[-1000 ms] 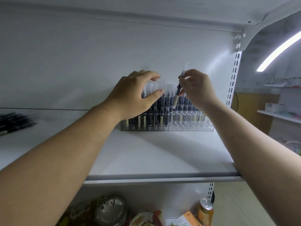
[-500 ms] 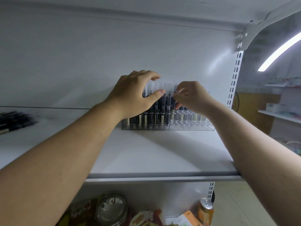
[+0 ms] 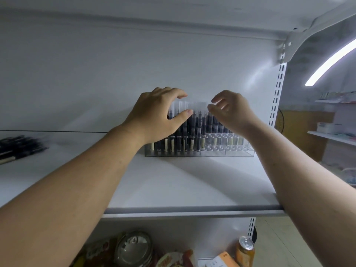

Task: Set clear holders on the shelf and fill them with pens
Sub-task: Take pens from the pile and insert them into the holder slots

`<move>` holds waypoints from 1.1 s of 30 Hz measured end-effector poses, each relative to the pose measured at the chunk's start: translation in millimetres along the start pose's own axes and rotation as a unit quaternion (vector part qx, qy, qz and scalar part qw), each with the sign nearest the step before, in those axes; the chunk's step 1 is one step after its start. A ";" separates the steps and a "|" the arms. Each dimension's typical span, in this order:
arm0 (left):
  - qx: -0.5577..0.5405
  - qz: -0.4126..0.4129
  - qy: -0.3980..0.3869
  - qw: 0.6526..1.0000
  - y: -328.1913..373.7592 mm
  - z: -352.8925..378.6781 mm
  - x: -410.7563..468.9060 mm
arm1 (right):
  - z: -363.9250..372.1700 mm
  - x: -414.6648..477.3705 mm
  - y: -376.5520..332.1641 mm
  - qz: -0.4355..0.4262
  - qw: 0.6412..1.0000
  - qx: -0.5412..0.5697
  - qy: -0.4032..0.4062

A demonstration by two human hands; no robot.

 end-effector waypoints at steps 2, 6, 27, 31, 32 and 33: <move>0.015 0.002 0.002 1.000 -0.7 -4.7 2.2 | -4.2 -0.1 -6.3 -0.018 0.999 0.011 0.029; 0.048 -0.004 0.003 0.999 -4.1 -23.9 12.7 | -2.8 3.9 -29.8 -0.049 0.998 -0.001 0.025; 0.157 -0.281 -0.170 0.931 -197.6 -165.0 -130.9 | 200.7 23.9 -264.0 -0.192 0.967 0.036 -0.161; 0.155 -0.326 -0.226 0.905 -236.8 -155.4 -158.7 | 245.5 20.8 -281.9 -0.203 0.963 0.021 -0.178; 0.157 -0.330 -0.244 0.898 -242.9 -149.5 -164.5 | 254.8 19.1 -278.6 -0.201 0.963 0.022 -0.177; 0.160 -0.329 -0.262 0.893 -246.8 -143.1 -169.6 | 263.1 16.8 -273.4 -0.199 0.963 0.019 -0.181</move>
Point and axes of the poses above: each hand's wrist, its own x-axis towards the middle knuckle, its own z-axis out of the palm, y = z × x, the point moved 6 cm from there along x, towards the middle knuckle, and after that the axes turned 5 degrees about x, right-handed, at the moved point
